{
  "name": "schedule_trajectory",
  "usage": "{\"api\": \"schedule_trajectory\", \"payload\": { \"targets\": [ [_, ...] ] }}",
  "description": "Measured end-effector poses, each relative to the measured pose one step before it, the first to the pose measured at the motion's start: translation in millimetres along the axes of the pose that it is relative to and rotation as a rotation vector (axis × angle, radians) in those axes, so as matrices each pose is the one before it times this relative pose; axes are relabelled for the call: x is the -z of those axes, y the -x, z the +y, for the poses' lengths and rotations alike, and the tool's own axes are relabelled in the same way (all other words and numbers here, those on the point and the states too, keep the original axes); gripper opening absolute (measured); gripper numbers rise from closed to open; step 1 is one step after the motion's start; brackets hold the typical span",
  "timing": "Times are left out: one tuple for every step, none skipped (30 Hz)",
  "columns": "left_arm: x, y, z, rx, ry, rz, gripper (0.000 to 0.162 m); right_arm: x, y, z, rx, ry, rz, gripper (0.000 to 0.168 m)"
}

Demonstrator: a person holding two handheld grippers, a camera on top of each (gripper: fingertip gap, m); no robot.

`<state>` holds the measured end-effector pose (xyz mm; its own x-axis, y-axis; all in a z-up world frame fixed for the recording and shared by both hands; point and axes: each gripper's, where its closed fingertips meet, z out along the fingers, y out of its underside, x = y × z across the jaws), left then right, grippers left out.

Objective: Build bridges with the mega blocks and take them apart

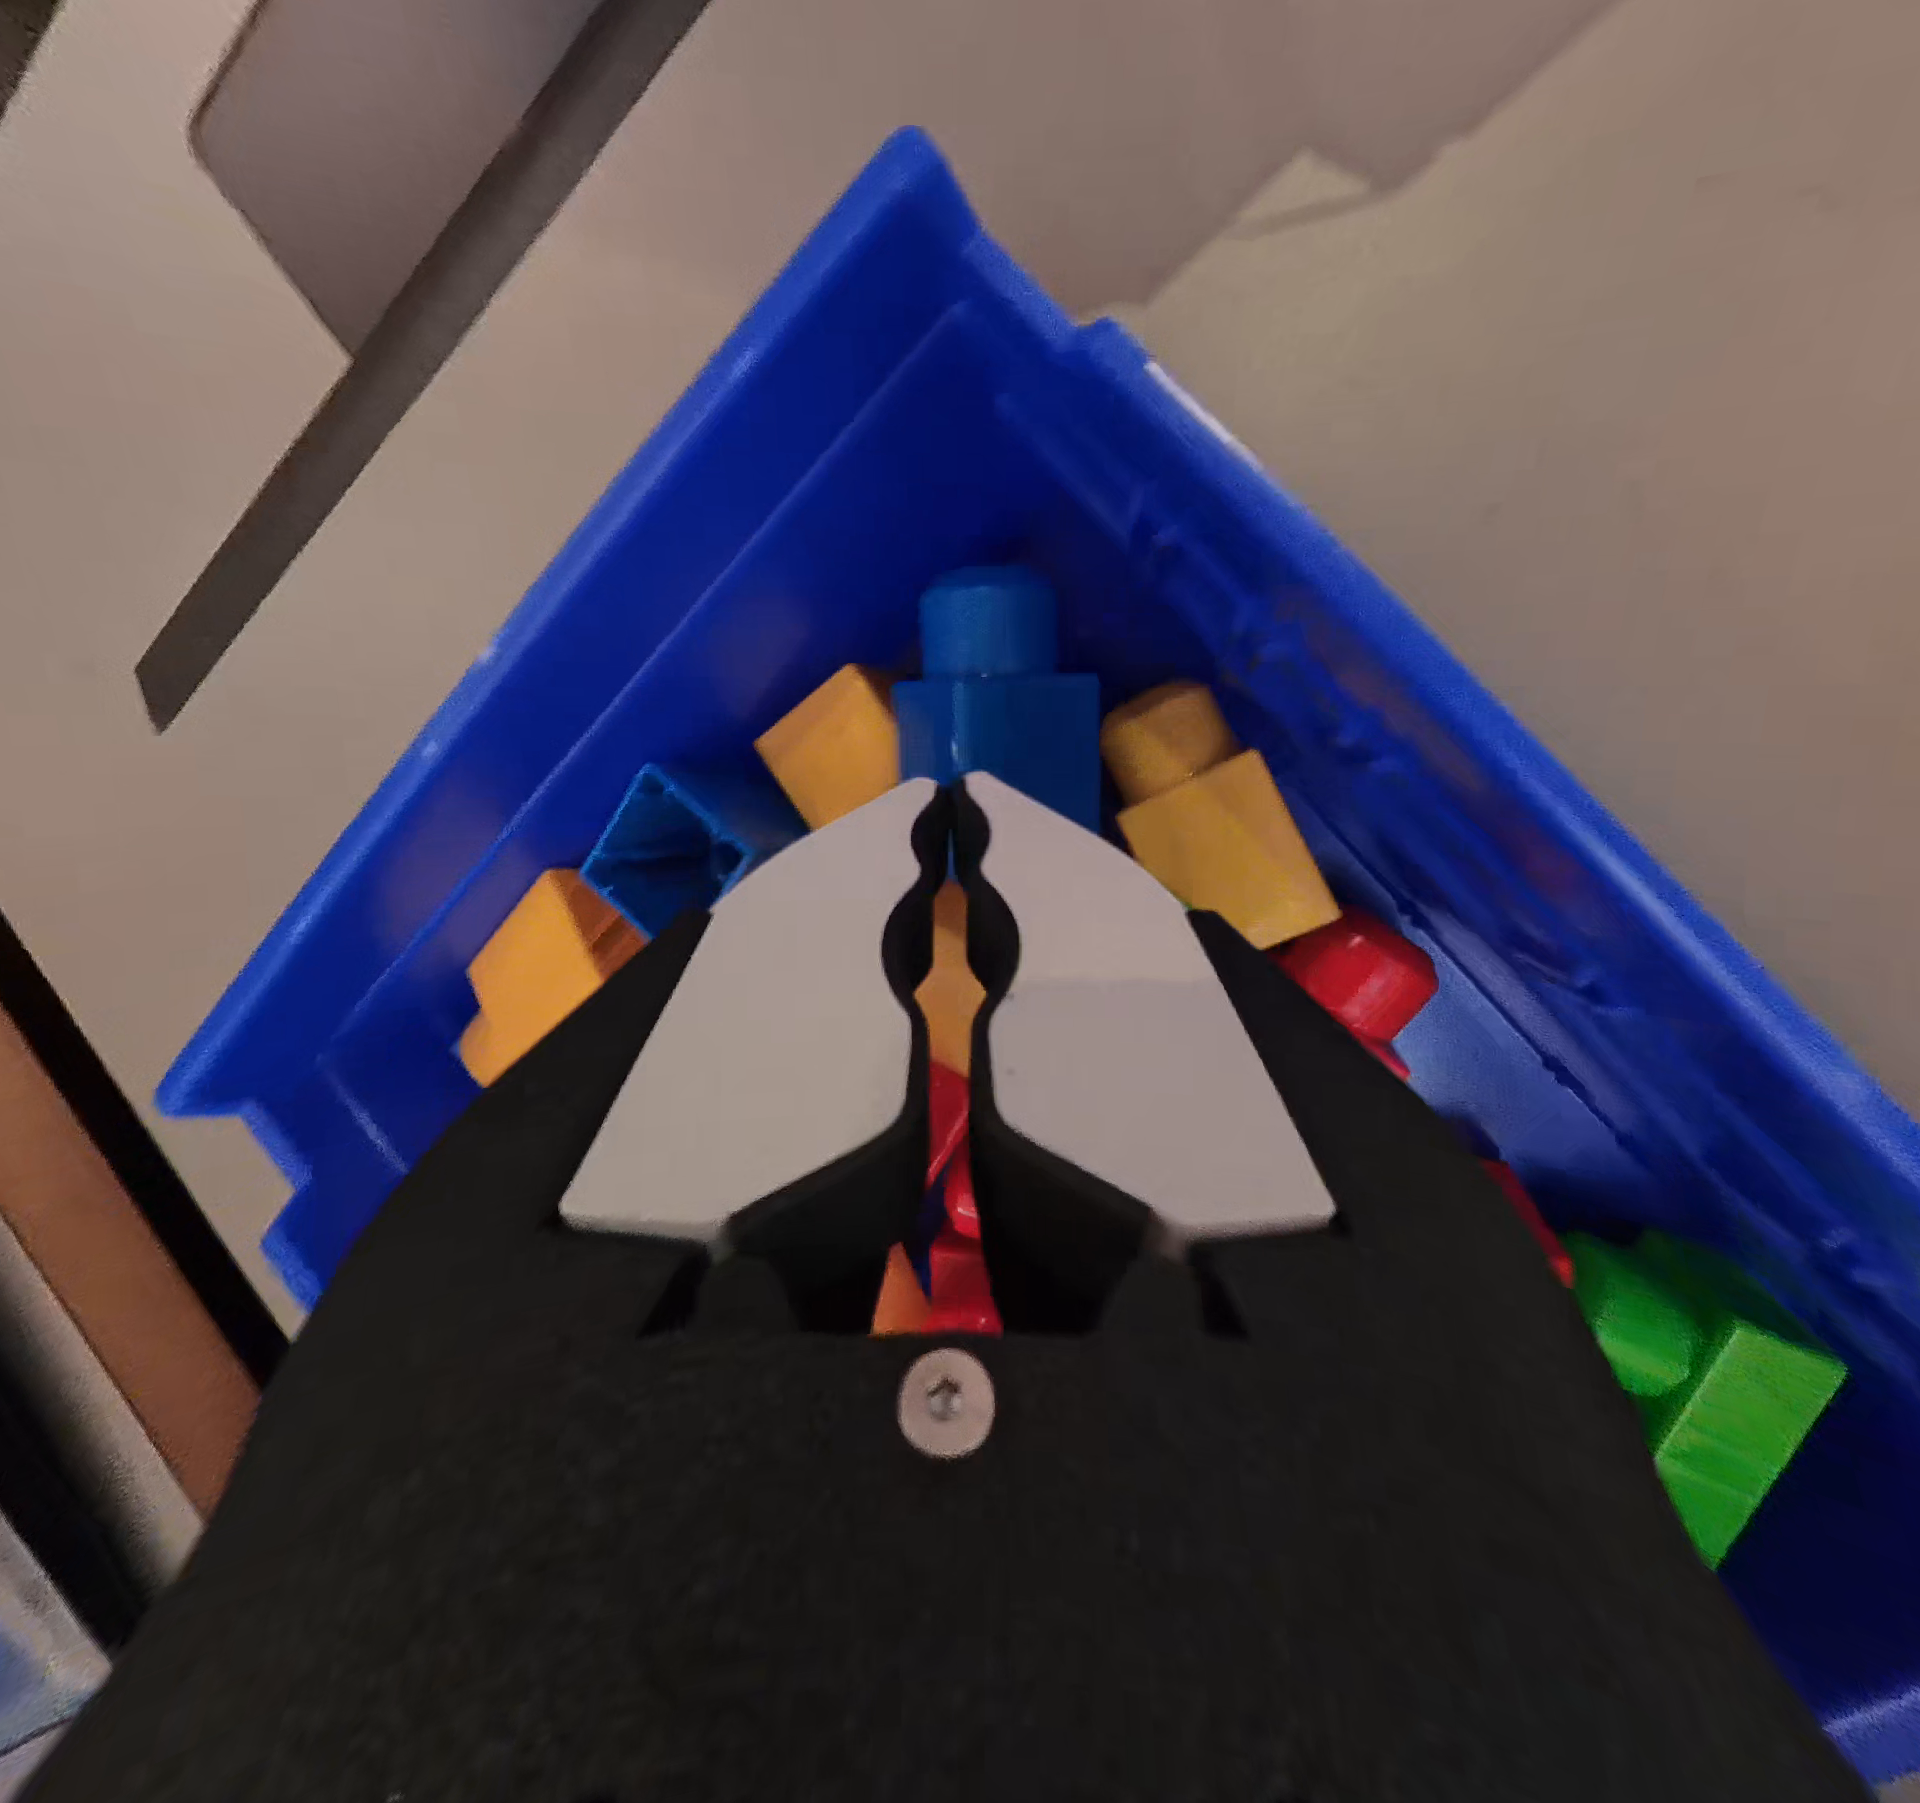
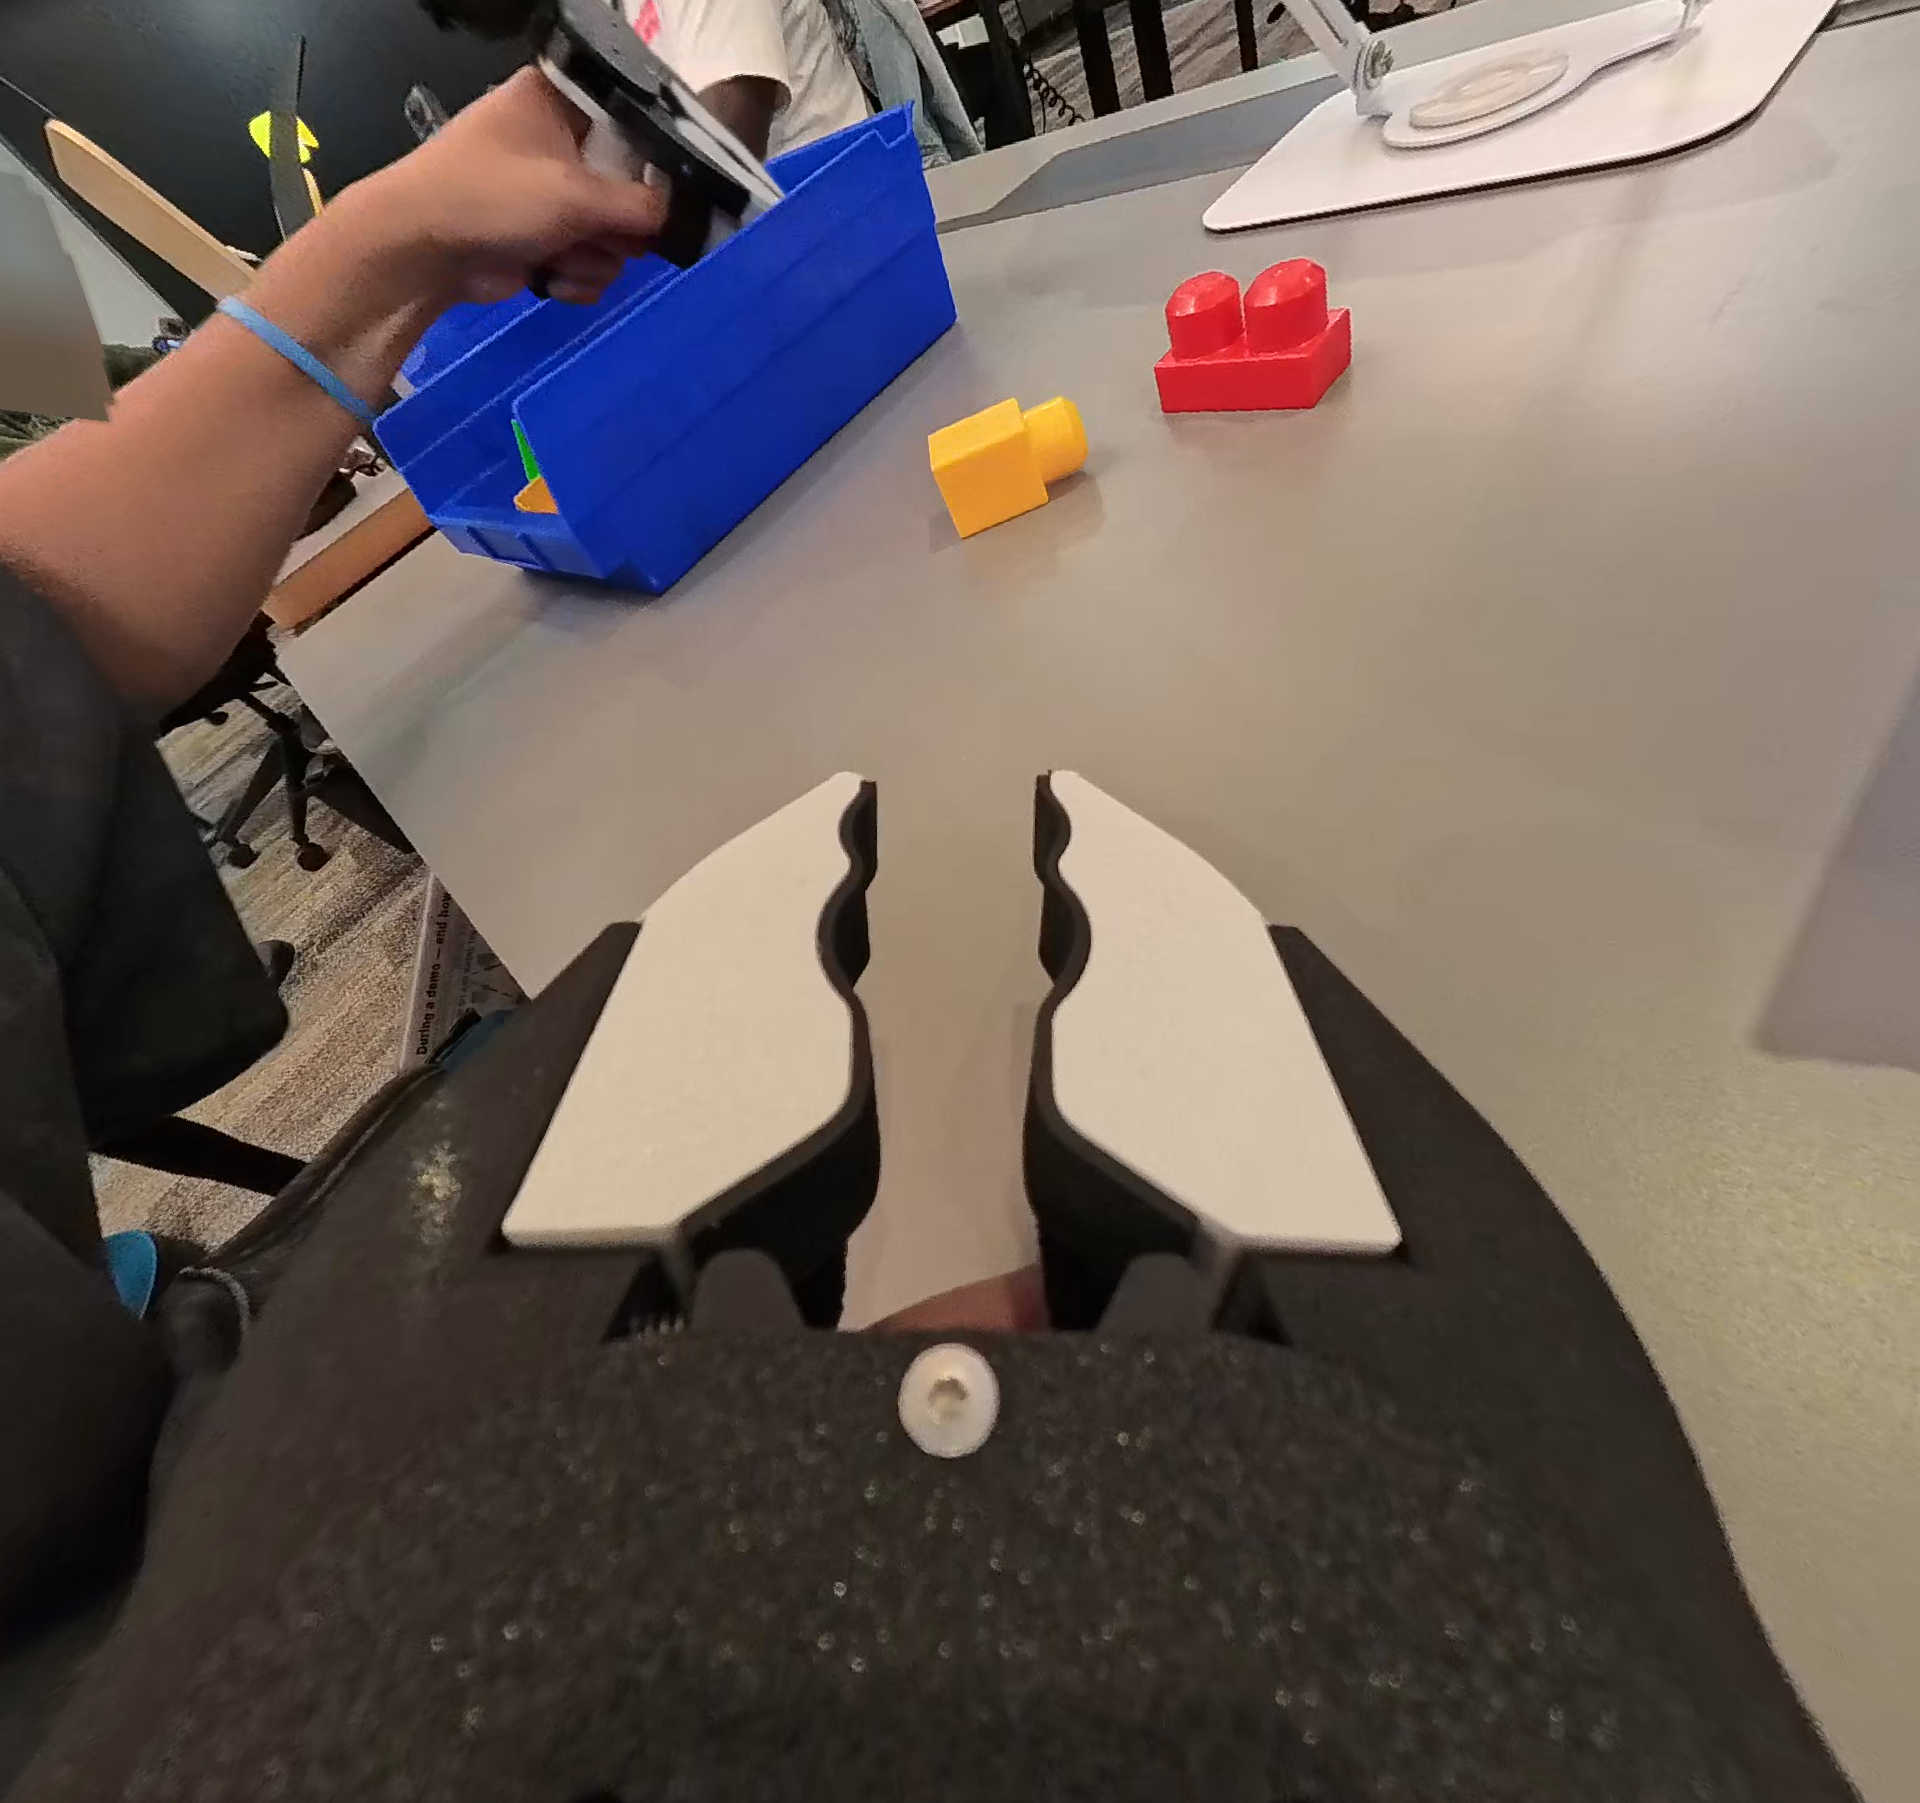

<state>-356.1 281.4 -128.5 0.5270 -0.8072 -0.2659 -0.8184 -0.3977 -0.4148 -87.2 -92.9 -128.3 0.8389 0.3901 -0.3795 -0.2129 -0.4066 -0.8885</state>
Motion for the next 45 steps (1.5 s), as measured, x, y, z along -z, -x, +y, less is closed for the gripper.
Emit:
{"api": "schedule_trajectory", "payload": {
  "targets": [
    [3.85,4.97,1.01,0.0166,-0.0191,-0.0114,0.000,-0.40,0.29,0.49,0.0021,0.0039,-0.0001,0.029],
    [4.19,5.52,1.36,0.0127,-0.0138,-0.0164,0.000,-0.26,0.02,0.41,0.0020,0.0033,0.0010,0.029],
    [5.12,3.88,1.68,0.0088,-0.0109,-0.0068,0.000,-0.22,0.09,0.27,0.0021,0.0016,0.0011,0.029],
    [6.46,3.86,0.84,0.0157,-0.0163,-0.0057,0.000,-0.03,0.15,0.04,0.0015,0.0002,0.0005,0.029],
    [7.10,3.18,0.10,0.0268,-0.0216,-0.0013,0.007,0.03,0.02,0.05,0.0005,-0.0001,0.0005,0.029],
    [7.01,0.30,0.23,0.0295,-0.0176,0.0154,0.016,0.05,-0.08,-0.03,0.0002,-0.0005,0.0008,0.029],
    [6.55,-1.75,0.12,0.0246,-0.0151,0.0216,0.022,-0.03,0.09,0.09,-0.0004,0.0000,-0.0008,0.029],
    [5.77,-2.34,-0.50,0.0149,-0.0178,0.0144,0.025,-0.08,0.18,0.06,-0.0007,0.0011,-0.0016,0.029],
    [4.84,-2.16,-0.25,0.0021,-0.0118,0.0055,0.027,-0.14,-0.12,0.09,-0.0010,0.0011,-0.0003,0.029],
    [3.77,-1.68,0.76,-0.0083,-0.0008,-0.0025,0.029,-0.23,0.02,0.16,-0.0008,0.0013,-0.0002,0.029],
    [3.19,-1.14,1.44,-0.0141,0.0076,-0.0060,0.032,-0.15,0.24,0.17,0.0004,0.0017,-0.0014,0.029],
    [2.94,0.49,1.59,-0.0131,0.0108,-0.0123,0.034,-0.13,0.21,0.34,0.0009,0.0018,-0.0008,0.029],
    [2.93,2.18,1.03,-0.0051,0.0069,-0.0164,0.035,-0.03,0.10,0.18,0.0009,0.0011,0.0000,0.029],
    [2.17,1.52,0.60,0.0047,0.0027,-0.0030,0.036,0.06,0.06,-0.03,0.0005,0.0000,0.0005,0.029],
    [1.10,-0.60,0.64,0.0157,0.0033,0.0179,0.039,-0.06,0.01,0.14,0.0004,0.0003,0.0001,0.029],
    [-0.42,-1.40,1.53,0.0254,0.0114,0.0277,0.044,-0.14,0.17,0.04,0.0009,0.0009,0.0001,0.029],
    [-1.19,0.58,2.43,0.0341,0.0176,0.0159,0.050,-0.14,0.05,0.33,0.0010,0.0017,0.0005,0.029],
    [-1.71,2.47,2.18,0.0408,0.0156,0.0014,0.055,-0.15,0.22,0.28,0.0015,0.0019,-0.0002,0.029],
    [-2.26,1.40,2.69,0.0487,0.0164,0.0055,0.061,-0.08,0.15,0.05,0.0016,0.0007,0.0002,0.029],
    [-2.86,-1.04,2.76,0.0620,0.0190,0.0220,0.066,-0.09,-0.05,0.19,0.0006,0.0005,0.0011,0.029],
    [-3.27,-2.64,1.55,0.0629,0.0128,0.0327,0.066,-0.01,-0.03,0.09,-0.0005,0.0010,0.0002,0.029],
    [-3.37,-1.98,-0.43,0.0537,-0.0012,0.0244,0.065,-0.12,-0.03,0.02,-0.0014,0.0003,-0.0005,0.029],
    [-3.66,-1.86,-1.45,0.0431,-0.0079,0.0157,0.062,-0.03,-0.04,-0.03,-0.0023,0.0002,-0.0012,0.029],
    [-3.52,-4.26,-2.90,0.0261,-0.0117,0.0235,0.058,-0.03,0.01,0.10,-0.0031,0.0010,-0.0024,0.029],
    [-3.03,-7.05,-5.15,0.0164,-0.0200,0.0326,0.052,-0.02,0.13,-0.03,-0.0025,0.0006,-0.0034,0.029],
    [-3.10,-6.37,-5.52,0.0172,-0.0149,0.0241,0.049,0.05,0.19,-0.13,-0.0009,-0.0007,-0.0022,0.029],
    [-4.13,-3.04,-4.19,0.0123,0.0033,0.0013,0.049,0.05,0.18,-0.01,-0.0001,-0.0004,-0.0011,0.029],
    [-5.45,-0.22,-3.21,-0.0004,0.0161,-0.0149,0.051,0.00,0.27,0.09,0.0013,0.0010,-0.0012,0.029],
    [-7.07,1.07,-2.64,-0.0067,0.0239,-0.0180,0.051,-0.09,0.37,0.17,0.0026,0.0009,-0.0004,0.029],
    [-8.48,0.23,-1.17,-0.0001,0.0335,-0.0063,0.052,0.06,0.38,0.22,0.0032,0.0006,-0.0002,0.029],
    [-8.99,-1.57,0.41,0.0078,0.0398,0.0089,0.052,0.09,0.27,0.17,0.0034,-0.0001,0.0007,0.029],
    [-8.44,-0.64,0.99,0.0103,0.0386,0.0047,0.052,-0.04,0.10,0.02,0.0030,-0.0004,0.0011,0.029],
    [-7.44,1.46,1.57,0.0101,0.0356,-0.0105,0.052,-0.14,0.21,0.30,0.0020,0.0016,0.0005,0.029],
    [-5.91,2.92,1.98,0.0073,0.0324,-0.0212,0.052,-0.18,0.13,0.23,0.0011,0.0020,-0.0003,0.029],
    [-4.41,2.87,1.89,0.0041,0.0256,-0.0212,0.052,0.04,0.21,0.19,0.0008,0.0009,-0.0004,0.029],
    [-3.04,2.06,1.68,0.0025,0.0196,-0.0162,0.051,0.18,0.10,0.01,0.0011,-0.0009,-0.0004,0.029],
    [-2.06,2.29,1.70,0.0015,0.0186,-0.0168,0.051,0.39,0.05,-0.18,0.0009,-0.0025,0.0006,0.029],
    [-1.72,1.92,1.39,0.0027,0.0182,-0.0150,0.050,0.20,0.14,-0.07,0.0006,-0.0018,-0.0001,0.029],
    [-1.37,1.20,0.80,0.0057,0.0144,-0.0107,0.049,0.02,0.04,-0.10,-0.0001,-0.0001,0.0000,0.029],
    [-0.68,0.55,-0.10,0.0059,0.0094,-0.0095,0.050,-0.09,0.05,0.19,0.0002,0.0009,-0.0004,0.029],
    [-0.14,-0.12,0.33,0.0044,0.0108,-0.0072,0.050,-0.12,0.27,0.08,0.0012,0.0012,-0.0008,0.029],
    [-0.19,-1.04,0.81,0.0037,0.0123,-0.0025,0.051,-0.09,0.35,0.29,0.0018,0.0017,-0.0011,0.029],
    [0.09,-2.92,0.67,0.0041,0.0080,0.0092,0.052,-0.17,0.33,0.35,0.0021,0.0024,-0.0008,0.029],
    [0.37,-4.07,0.71,0.0056,0.0048,0.0182,0.051,-0.28,0.43,0.47,0.0022,0.0038,-0.0016,0.029],
    [0.29,-2.53,0.84,0.0020,0.0044,0.0059,0.050,-0.27,0.46,0.49,0.0021,0.0039,-0.0018,0.029]
  ]
}}
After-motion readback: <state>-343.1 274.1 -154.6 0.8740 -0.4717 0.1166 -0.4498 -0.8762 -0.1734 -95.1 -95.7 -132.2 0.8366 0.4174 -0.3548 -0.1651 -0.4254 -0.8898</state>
